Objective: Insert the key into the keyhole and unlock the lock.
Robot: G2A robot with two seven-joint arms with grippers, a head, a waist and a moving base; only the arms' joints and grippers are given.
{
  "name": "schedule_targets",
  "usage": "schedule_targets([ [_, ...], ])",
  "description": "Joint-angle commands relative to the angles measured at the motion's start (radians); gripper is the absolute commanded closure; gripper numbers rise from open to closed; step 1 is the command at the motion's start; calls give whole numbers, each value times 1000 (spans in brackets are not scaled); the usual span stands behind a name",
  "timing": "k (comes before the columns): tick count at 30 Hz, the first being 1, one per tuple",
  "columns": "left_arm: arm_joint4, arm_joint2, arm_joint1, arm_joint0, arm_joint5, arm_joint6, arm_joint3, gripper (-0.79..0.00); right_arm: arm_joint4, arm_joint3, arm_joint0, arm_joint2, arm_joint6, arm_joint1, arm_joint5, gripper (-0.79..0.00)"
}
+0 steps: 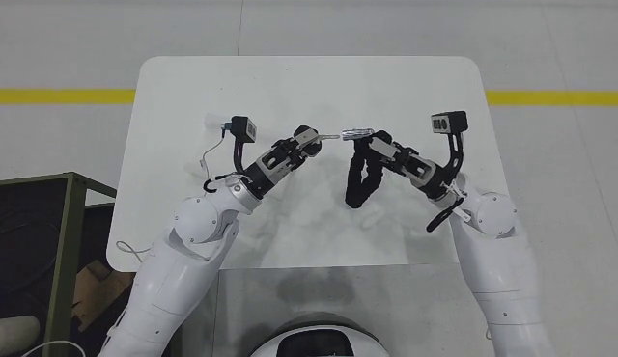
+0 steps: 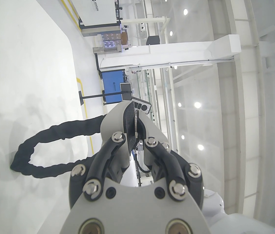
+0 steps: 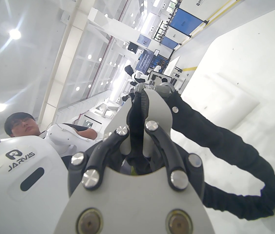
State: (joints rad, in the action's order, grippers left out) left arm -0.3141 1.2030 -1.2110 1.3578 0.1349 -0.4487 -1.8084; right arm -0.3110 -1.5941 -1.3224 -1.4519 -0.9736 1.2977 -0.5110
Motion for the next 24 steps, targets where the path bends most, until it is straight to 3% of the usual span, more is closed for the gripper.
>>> schedule_targets([
  [1, -5, 1, -2, -1, -3, -3, 3, 0, 5, 2, 2, 4, 2, -2, 0, 0],
  [24, 1, 0, -17, -9, -10, -28, 15, 0, 2, -6, 3, 24, 23, -27, -6, 0],
])
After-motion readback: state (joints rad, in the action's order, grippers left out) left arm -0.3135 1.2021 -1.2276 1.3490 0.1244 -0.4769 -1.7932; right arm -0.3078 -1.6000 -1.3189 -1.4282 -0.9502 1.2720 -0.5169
